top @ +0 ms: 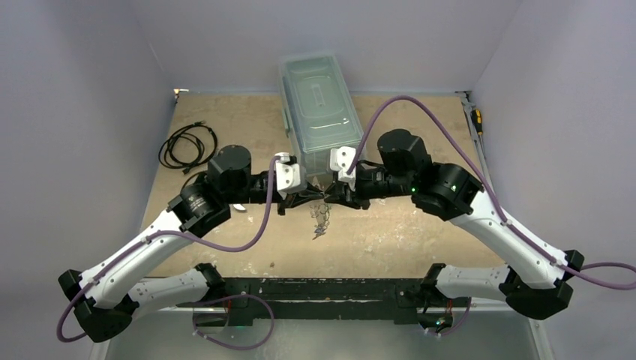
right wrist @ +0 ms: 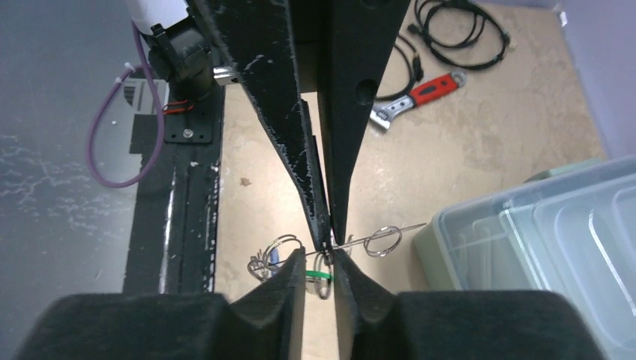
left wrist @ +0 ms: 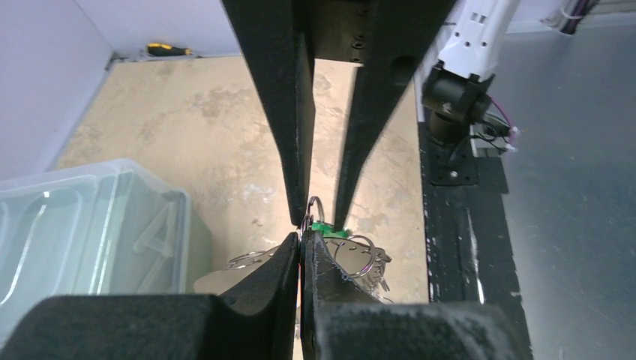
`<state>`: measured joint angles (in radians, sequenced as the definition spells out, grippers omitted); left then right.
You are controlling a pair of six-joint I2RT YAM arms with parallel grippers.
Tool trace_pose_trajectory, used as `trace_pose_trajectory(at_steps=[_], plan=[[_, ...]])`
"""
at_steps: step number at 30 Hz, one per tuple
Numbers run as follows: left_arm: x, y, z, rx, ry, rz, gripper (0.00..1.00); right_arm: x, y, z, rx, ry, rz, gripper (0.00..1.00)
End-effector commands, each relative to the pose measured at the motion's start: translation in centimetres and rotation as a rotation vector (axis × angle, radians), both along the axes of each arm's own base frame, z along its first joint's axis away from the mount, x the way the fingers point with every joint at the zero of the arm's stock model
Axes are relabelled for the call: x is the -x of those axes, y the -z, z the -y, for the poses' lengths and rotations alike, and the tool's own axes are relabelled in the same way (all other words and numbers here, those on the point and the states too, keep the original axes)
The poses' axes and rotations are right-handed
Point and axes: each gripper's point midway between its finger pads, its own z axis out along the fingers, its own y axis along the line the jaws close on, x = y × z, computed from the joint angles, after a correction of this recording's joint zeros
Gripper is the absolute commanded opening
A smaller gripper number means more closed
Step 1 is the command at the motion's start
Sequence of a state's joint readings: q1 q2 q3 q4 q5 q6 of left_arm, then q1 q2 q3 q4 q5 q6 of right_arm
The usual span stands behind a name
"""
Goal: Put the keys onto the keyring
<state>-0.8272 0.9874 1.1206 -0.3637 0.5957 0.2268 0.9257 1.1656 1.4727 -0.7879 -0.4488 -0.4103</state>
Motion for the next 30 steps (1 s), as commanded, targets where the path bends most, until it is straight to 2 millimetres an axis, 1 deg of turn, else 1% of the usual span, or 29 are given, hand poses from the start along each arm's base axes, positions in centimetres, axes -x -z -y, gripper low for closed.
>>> trace_pose_trajectory(at_steps=[1, 5, 7, 8, 12, 14, 18, 21, 26, 30], plan=[[-1.2, -4.1, -0.2, 0.161, -0.083, 0.094, 0.00, 0.3, -2.9, 0.0, -0.122, 0.013, 0.070, 0.26], [-0.8, -5.8, -0.7, 0.251, -0.099, 0.104, 0.00, 0.8, -5.4, 0.9, -0.259, 0.046, 0.120, 0.46], [-0.5, -6.4, -0.9, 0.290, -0.098, 0.103, 0.00, 1.3, -6.6, 1.6, -0.327, 0.057, 0.148, 0.53], [-0.3, -7.1, -1.0, 0.318, -0.094, 0.112, 0.00, 1.5, -7.2, 2.0, -0.359, 0.064, 0.158, 0.55], [0.7, -8.3, -1.5, 0.375, -0.069, 0.124, 0.00, 2.0, -8.6, 3.2, -0.462, 0.101, 0.182, 0.57], [1.1, -8.8, -1.6, 0.401, -0.058, 0.127, 0.00, 2.0, -8.7, 3.3, -0.498, 0.110, 0.176, 0.57], [2.0, -9.6, -1.7, 0.442, -0.027, 0.119, 0.00, 2.4, -8.5, 2.6, -0.548, 0.086, 0.150, 0.55], [2.4, -9.9, -1.8, 0.454, -0.008, 0.118, 0.00, 2.4, -9.1, 2.2, -0.606, 0.080, 0.145, 0.54], [3.0, -9.9, -1.8, 0.462, 0.020, 0.111, 0.00, 2.6, -9.9, 1.3, -0.664, 0.037, 0.143, 0.54], [3.3, -9.7, -1.7, 0.463, 0.034, 0.100, 0.00, 2.5, -10.6, 1.2, -0.685, 0.036, 0.155, 0.54]])
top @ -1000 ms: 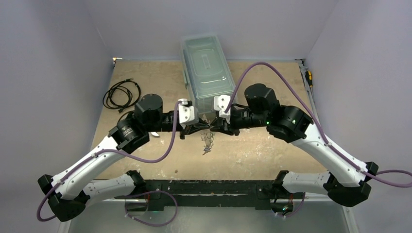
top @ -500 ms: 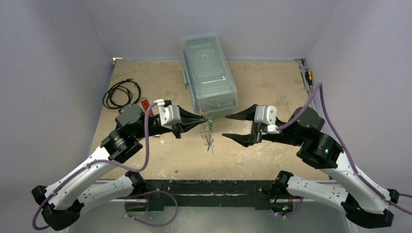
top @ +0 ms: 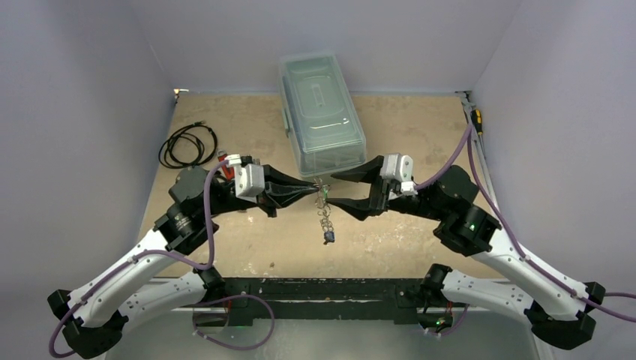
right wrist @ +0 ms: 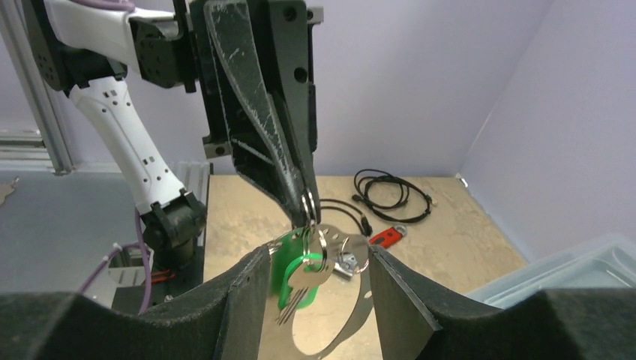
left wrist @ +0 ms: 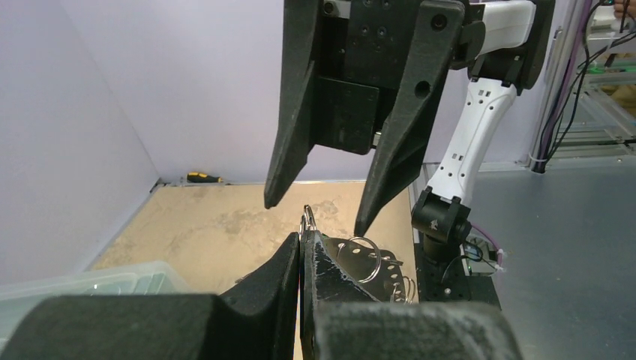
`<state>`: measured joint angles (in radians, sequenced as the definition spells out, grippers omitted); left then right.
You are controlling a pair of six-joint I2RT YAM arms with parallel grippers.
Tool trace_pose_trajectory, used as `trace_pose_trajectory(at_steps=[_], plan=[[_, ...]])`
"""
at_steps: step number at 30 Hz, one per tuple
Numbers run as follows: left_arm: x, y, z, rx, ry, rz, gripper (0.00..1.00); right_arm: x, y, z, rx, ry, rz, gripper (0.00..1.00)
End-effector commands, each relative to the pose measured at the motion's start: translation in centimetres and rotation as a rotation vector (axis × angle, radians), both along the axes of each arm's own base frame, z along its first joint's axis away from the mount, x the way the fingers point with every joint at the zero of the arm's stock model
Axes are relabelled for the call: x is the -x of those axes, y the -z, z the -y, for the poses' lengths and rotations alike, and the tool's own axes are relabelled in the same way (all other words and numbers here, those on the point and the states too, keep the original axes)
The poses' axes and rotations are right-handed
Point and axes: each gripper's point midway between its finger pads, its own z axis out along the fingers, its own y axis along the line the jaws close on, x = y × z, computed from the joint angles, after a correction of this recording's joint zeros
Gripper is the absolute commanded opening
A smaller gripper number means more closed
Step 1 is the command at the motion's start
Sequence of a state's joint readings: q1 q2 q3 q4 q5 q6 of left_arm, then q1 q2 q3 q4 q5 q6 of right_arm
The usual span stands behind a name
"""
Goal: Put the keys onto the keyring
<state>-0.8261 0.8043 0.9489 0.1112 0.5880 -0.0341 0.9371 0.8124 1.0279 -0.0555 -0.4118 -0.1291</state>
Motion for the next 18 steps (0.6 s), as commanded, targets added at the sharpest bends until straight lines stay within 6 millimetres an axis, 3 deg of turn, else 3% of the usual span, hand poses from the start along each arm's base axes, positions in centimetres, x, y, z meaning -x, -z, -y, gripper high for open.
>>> trace_pose_trajectory(at_steps=[1, 18], plan=[[1.0, -1.8, -0.4, 0.065, 0.036, 0.036, 0.00, 0.9, -3.8, 0.2, -0.121, -0.031, 0.059, 0.54], [1.6, -2.4, -0.6, 0.095, 0.053, 0.036, 0.00, 1.3, -3.1, -1.3, -0.097, -0.103, 0.051, 0.33]])
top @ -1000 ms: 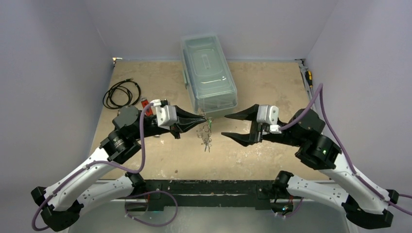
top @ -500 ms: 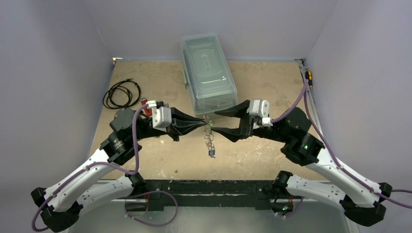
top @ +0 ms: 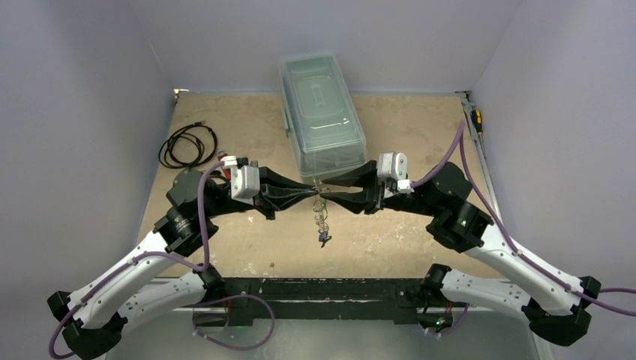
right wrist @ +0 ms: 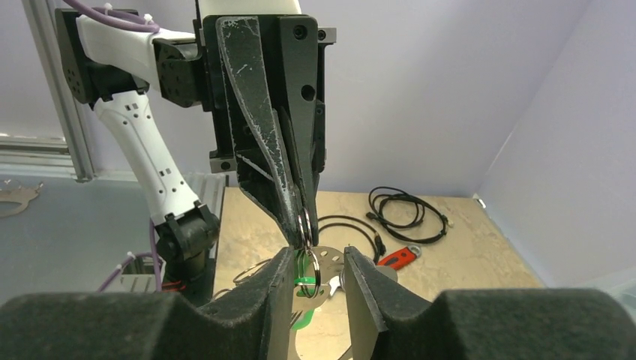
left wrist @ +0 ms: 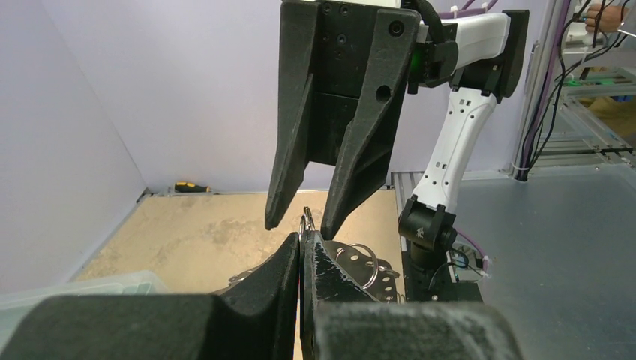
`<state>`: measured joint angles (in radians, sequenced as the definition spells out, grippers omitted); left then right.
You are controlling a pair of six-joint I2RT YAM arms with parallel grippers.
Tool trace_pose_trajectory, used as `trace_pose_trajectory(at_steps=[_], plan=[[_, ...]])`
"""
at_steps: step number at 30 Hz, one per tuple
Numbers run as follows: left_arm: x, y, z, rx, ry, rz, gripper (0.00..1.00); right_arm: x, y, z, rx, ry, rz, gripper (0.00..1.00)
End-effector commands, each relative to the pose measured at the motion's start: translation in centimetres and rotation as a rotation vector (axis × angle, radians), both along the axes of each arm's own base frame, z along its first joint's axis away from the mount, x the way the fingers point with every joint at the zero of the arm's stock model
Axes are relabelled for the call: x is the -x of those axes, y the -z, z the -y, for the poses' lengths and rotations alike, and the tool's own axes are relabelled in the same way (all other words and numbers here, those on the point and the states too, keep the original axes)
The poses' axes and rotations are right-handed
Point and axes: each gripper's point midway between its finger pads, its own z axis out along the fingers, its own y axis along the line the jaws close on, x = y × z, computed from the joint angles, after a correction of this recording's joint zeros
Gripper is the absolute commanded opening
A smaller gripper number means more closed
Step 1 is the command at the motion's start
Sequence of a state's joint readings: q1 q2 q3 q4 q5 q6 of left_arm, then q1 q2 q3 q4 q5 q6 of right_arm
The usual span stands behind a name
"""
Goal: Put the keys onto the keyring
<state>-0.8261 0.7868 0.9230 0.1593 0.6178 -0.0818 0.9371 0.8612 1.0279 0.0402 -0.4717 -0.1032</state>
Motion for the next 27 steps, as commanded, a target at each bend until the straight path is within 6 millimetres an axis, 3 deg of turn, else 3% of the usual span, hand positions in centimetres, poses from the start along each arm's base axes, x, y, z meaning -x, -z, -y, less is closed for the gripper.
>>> trace_pose_trajectory(at_steps=[1, 11, 18, 20, 27], plan=[[0.7, -2.2, -0.5, 0.067, 0.013, 0.046, 0.00, 1.0, -2.3, 0.1, -0.061, -0.041, 0.040, 0.32], [0.7, -2.5, -0.7, 0.078, 0.008, 0.051, 0.00, 0.9, -1.8, -0.6, -0.041, -0.062, 0.036, 0.26], [0.9, -2.4, -0.5, 0.084, 0.024, 0.053, 0.00, 0.8, -1.7, -0.8, -0.041, -0.064, 0.042, 0.09], [0.9, -2.3, -0.5, 0.082, 0.024, 0.055, 0.00, 0.7, -1.7, -0.9, -0.040, -0.065, 0.044, 0.00], [0.7, -2.0, -0.6, 0.070, 0.011, 0.062, 0.00, 0.8, -1.9, -1.1, -0.034, -0.076, 0.065, 0.00]])
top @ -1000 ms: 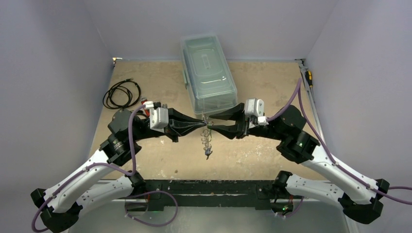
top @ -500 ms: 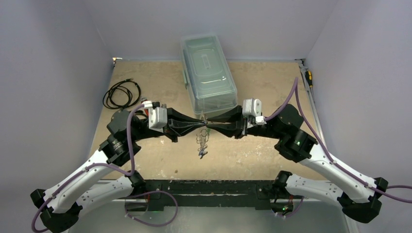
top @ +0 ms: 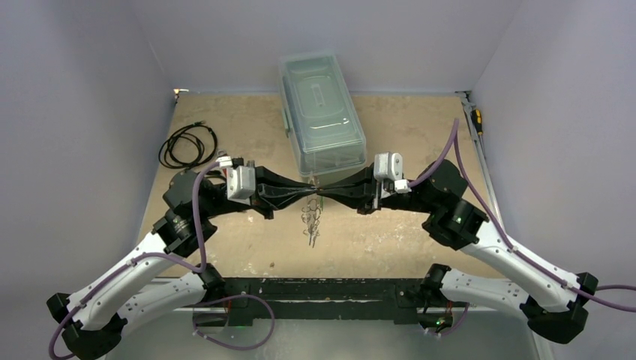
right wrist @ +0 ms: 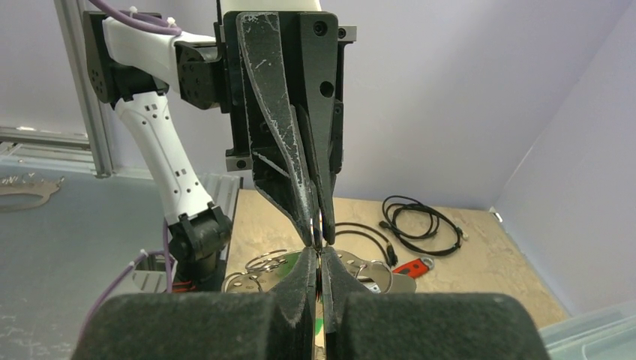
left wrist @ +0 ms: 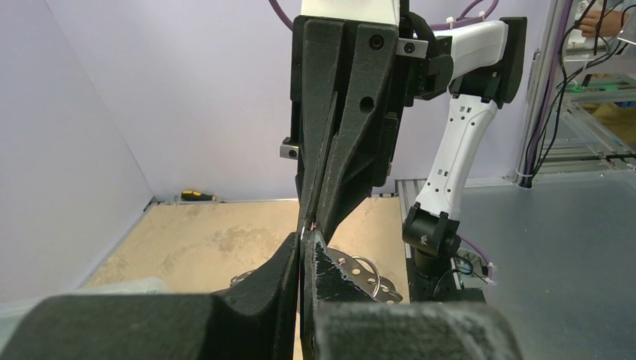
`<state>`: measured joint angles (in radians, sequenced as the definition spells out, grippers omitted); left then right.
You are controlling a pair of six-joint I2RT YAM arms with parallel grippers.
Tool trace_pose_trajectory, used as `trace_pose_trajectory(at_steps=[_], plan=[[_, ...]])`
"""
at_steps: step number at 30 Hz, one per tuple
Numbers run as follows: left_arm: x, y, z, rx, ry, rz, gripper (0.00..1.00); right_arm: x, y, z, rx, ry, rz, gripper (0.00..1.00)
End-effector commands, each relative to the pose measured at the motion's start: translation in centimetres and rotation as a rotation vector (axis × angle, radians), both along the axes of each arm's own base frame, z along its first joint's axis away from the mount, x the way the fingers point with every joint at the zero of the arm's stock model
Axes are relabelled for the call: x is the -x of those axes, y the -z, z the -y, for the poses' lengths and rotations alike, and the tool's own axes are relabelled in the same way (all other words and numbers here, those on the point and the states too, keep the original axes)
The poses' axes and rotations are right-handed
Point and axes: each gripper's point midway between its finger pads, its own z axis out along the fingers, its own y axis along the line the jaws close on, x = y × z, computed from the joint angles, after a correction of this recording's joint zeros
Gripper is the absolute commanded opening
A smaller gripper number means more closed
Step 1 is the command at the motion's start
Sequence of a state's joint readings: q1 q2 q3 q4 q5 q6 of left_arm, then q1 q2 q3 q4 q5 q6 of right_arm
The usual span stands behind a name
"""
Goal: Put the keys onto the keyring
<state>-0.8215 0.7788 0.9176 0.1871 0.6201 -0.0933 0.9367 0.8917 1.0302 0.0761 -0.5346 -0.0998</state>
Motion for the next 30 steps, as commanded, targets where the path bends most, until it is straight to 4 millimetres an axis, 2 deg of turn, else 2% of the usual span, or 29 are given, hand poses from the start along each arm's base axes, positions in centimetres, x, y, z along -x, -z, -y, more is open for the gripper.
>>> trace_pose_trajectory(at_steps=[1, 2, 4, 6, 9, 11, 15, 20, 23, 26, 30], plan=[[0.5, -1.3, -0.4, 0.042, 0.004, 0.053, 0.00, 0.2, -1.9, -0.3, -0.031, -0.014, 0.056, 0.00], [0.4, -1.2, -0.5, 0.036, -0.007, 0.055, 0.03, 0.1, -1.8, -0.3, -0.021, -0.011, 0.057, 0.00], [0.1, -1.0, -0.7, 0.020, -0.030, 0.058, 0.21, -0.1, -1.5, -0.3, -0.006, -0.005, 0.058, 0.00], [-0.1, -0.7, -0.9, 0.002, -0.052, 0.060, 0.34, -0.4, -1.4, -0.3, 0.007, 0.009, 0.061, 0.00], [-0.5, -0.5, -1.6, -0.036, -0.097, 0.080, 0.45, -1.0, -1.1, -0.1, 0.028, 0.045, 0.064, 0.00], [-0.8, 0.3, -2.0, -0.094, -0.127, 0.083, 0.49, -1.6, -0.1, -0.2, 0.075, 0.068, 0.053, 0.00], [-1.6, 2.0, -3.0, -0.246, -0.189, 0.097, 0.51, -2.7, 1.3, -0.2, 0.167, 0.111, 0.040, 0.00], [-2.2, 2.8, -4.2, -0.307, -0.251, 0.119, 0.46, -4.3, 3.1, 0.0, 0.295, 0.178, 0.027, 0.00], [-3.0, 3.6, -4.4, -0.362, -0.279, 0.123, 0.42, -5.3, 4.3, 0.2, 0.358, 0.219, 0.013, 0.00], [-3.7, 4.1, -4.3, -0.381, -0.302, 0.126, 0.33, -6.1, 5.3, 0.8, 0.389, 0.270, 0.014, 0.00], [-4.0, 4.9, -3.5, -0.384, -0.283, 0.111, 0.32, -4.9, 6.3, 0.5, 0.422, 0.195, 0.008, 0.00]])
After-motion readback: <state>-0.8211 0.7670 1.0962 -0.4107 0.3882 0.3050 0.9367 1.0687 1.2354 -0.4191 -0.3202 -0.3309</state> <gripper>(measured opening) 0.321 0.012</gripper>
